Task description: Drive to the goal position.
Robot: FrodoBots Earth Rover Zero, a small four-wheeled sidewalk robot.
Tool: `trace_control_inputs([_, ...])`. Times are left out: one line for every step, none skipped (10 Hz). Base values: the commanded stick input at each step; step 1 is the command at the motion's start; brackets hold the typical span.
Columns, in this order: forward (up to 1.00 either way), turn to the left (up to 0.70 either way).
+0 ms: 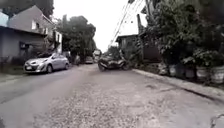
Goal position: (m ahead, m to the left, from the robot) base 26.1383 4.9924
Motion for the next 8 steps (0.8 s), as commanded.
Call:
trace_control_inputs([1.0, 0.0])
trace_control_inputs([1.0, 0.0])
trace_control_inputs([1.0, 0.0])
trace_control_inputs([1.0, 0.0])
trace_control_inputs([1.0, 0.0])
trace_control_inputs([1.0, 0.0])
trace_control_inputs([1.0, 0.0])
trace_control_inputs([1.0, 0.0])
